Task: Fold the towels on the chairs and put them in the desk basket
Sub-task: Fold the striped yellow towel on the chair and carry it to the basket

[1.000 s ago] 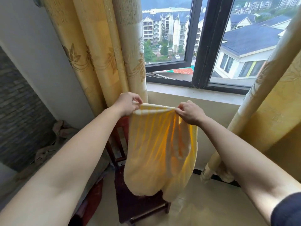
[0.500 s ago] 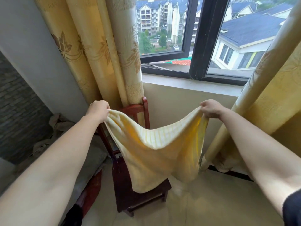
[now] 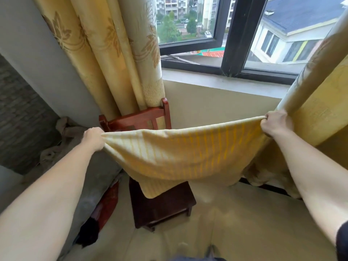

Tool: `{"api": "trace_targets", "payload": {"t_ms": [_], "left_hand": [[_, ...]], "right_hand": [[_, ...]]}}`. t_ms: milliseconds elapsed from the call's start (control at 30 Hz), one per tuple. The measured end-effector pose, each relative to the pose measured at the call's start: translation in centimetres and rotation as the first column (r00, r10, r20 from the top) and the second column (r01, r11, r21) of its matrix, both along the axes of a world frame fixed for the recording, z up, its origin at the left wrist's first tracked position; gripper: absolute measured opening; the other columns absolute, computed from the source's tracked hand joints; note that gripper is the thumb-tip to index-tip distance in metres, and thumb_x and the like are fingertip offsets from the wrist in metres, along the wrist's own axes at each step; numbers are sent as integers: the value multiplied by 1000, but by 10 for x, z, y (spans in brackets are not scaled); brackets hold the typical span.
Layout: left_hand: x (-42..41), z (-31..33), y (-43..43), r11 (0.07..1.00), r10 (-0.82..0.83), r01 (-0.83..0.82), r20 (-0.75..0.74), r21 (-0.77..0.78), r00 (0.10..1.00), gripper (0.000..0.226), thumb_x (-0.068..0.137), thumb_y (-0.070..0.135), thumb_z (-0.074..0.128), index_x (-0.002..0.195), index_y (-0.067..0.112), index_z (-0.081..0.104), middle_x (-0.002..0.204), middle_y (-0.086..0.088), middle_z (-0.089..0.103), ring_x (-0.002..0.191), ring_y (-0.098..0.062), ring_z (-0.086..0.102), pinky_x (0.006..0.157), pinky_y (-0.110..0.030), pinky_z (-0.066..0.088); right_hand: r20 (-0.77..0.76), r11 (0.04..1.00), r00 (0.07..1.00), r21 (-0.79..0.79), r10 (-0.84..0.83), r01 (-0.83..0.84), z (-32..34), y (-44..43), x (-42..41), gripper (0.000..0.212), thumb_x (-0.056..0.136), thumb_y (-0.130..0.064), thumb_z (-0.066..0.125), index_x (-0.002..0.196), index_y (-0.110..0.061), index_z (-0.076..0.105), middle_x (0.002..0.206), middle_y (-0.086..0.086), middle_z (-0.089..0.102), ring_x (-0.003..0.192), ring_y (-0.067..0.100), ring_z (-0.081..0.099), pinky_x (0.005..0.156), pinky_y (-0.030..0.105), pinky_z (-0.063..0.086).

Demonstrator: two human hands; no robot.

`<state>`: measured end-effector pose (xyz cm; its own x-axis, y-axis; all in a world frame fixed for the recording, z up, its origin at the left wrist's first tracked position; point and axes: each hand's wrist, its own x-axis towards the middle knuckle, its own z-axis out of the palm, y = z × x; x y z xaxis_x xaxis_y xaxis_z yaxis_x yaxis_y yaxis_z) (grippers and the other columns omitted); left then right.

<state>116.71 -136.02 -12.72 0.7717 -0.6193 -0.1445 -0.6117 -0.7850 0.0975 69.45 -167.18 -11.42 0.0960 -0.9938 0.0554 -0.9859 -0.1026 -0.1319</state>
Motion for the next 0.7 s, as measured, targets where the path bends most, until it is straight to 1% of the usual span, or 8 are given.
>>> {"api": "trace_targets", "payload": {"t_ms": [100,200,300,367,400,500,600,700], "left_hand": [[-5,-1,-13,998,-53,55,-105,15,993,27,87,7,45,104,5,66,118,-29,60,113,-44,53,96,-42,42],[-17,3,-23,996,-86,91,-166,22,982,25,77,27,42,84,7,56,107,-27,59,104,-44,51,88,-41,40],[-36,11,-33,989,-142,147,-183,14,973,25,83,33,58,91,9,61,101,-13,61,100,-38,56,80,-36,42],[-31,10,-34,995,-103,101,-101,-22,990,17,88,19,62,98,7,67,104,-12,65,102,-38,59,80,-36,45],[-23,8,-30,999,-43,41,-46,-36,998,16,88,15,60,98,5,69,106,-15,67,102,-39,60,77,-37,46],[3,9,-10,983,181,-179,50,-33,982,23,88,8,57,100,-5,70,107,-26,66,105,-44,61,80,-39,50],[10,10,-2,972,235,-235,68,3,970,31,93,20,57,102,-6,70,111,-26,65,107,-44,60,80,-37,47],[-7,12,-13,981,192,-192,17,-7,981,34,95,28,53,104,0,71,116,-24,65,111,-42,57,85,-36,45]], "right_hand": [[92,981,978,25,189,-192,7,-1,12,33,95,-32,52,115,-13,71,134,15,50,123,35,52,106,41,41],[228,944,930,92,289,-316,14,2,26,34,96,-35,56,118,-14,68,127,11,59,120,32,53,101,39,41],[467,950,874,193,132,-247,14,-1,33,25,91,-41,60,98,-19,67,104,7,66,104,31,61,90,40,51],[612,972,790,205,-34,-117,9,-9,34,36,76,-54,61,88,-21,66,102,13,68,103,37,66,90,48,56],[687,975,711,223,-149,-11,11,-10,33,48,70,-57,58,96,-18,67,108,17,68,108,40,65,93,47,55],[619,925,688,259,-379,277,12,-22,16,55,100,-30,49,139,8,45,145,27,46,135,38,45,108,36,38],[556,920,735,184,-388,346,9,-28,8,54,103,-23,47,140,14,39,147,30,42,139,38,40,114,38,29],[665,936,659,265,-352,232,4,-24,33,44,98,-31,58,130,-1,59,126,21,61,120,37,59,94,36,46]]}}
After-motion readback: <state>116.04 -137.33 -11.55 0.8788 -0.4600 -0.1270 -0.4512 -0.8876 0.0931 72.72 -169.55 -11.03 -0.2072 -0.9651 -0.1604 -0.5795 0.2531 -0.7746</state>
